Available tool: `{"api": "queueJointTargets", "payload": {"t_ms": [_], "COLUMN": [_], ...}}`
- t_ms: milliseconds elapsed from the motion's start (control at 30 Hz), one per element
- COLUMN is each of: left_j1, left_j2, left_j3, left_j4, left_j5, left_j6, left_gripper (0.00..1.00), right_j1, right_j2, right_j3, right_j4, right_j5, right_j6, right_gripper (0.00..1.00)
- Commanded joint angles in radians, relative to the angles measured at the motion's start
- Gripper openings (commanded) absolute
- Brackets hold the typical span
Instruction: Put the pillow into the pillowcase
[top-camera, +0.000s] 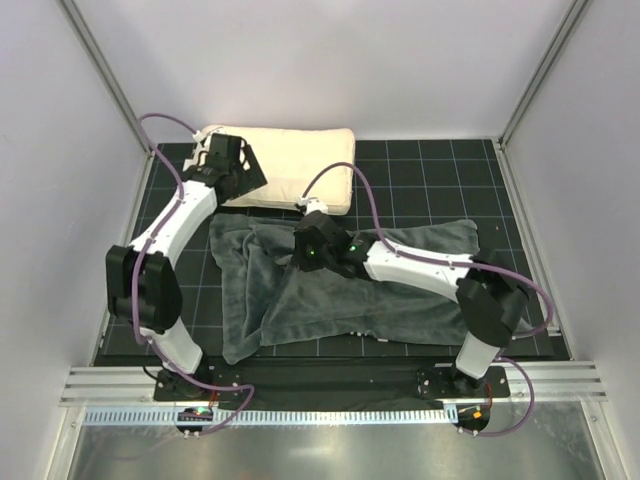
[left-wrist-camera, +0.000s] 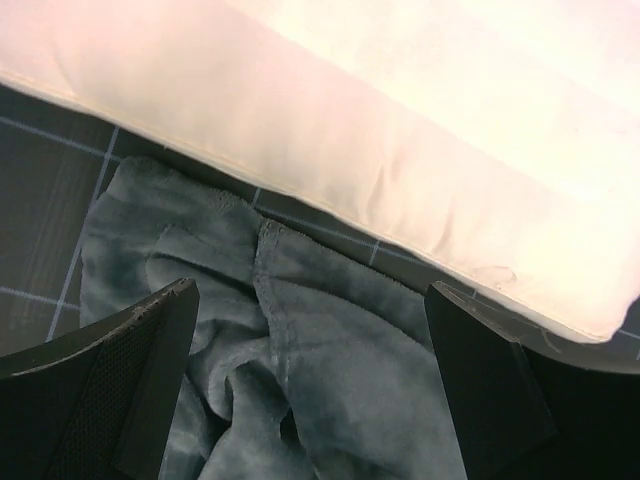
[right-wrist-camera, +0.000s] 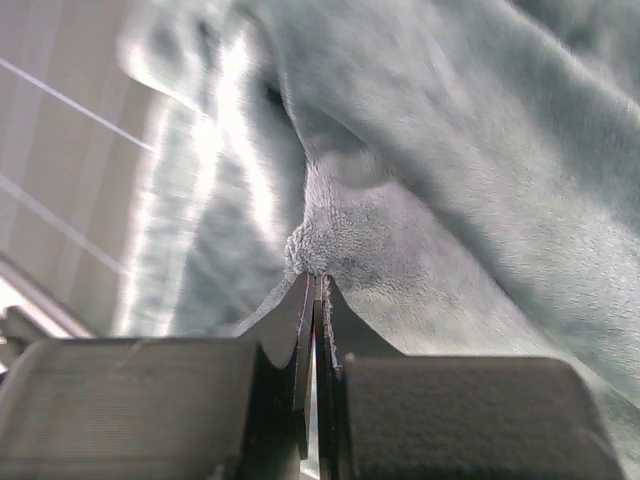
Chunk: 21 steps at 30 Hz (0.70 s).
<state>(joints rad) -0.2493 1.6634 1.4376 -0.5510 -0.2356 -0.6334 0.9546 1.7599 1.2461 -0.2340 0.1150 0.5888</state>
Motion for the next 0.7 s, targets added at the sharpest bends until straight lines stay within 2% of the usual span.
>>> {"api": "queueJointTargets", "payload": {"t_ms": [0, 167, 300, 433, 500, 600, 633, 667], "left_j1": [-0.004, -0.01, -0.013, -0.021, -0.025, -0.018, -0.015, -0.008], "left_j2": [0.07, 0.278, 0.456, 0.604, 0.628, 0.686, 0.712, 0.735], "left_j3": [0.105, 0.262, 0.493, 0.659, 0.655, 0.659, 0.673, 0.707], "left_j4": [0.005, -0.009, -0.043, -0.185, -0.179, -0.156, -0.155, -0.155], "left_j5": [-0.013, -0.033, -0.076, -0.114, -0.156, -0.108, -0.076, -0.042], "left_j6": [0.049, 0.078, 0.104, 0.032, -0.017, -0.032, -0.029, -0.028], "left_gripper": [1.0, 1.0, 1.0, 1.0, 1.0, 0.98, 0.89, 0.51], "right_j1": [0.006, 0.006, 0.006, 0.006, 0.006, 0.006, 0.006, 0.006], "right_j2": [-0.092, -0.089, -0.08, -0.085, -0.088, -0.1, -0.105, -0.109], "right_j3": [-0.095, -0.145, -0.163, -0.174, -0.172, -0.174, -0.178, -0.183], "right_j4": [0.197, 0.229, 0.269, 0.275, 0.275, 0.272, 0.274, 0.277], "right_j5": [0.008, -0.012, -0.035, -0.023, -0.018, -0.012, -0.011, -0.008], "right_j6": [0.051, 0.068, 0.063, 0.06, 0.054, 0.049, 0.051, 0.051], "right_gripper": [0.04, 0.04, 0.04, 0.04, 0.04, 0.04, 0.04, 0.04]}}
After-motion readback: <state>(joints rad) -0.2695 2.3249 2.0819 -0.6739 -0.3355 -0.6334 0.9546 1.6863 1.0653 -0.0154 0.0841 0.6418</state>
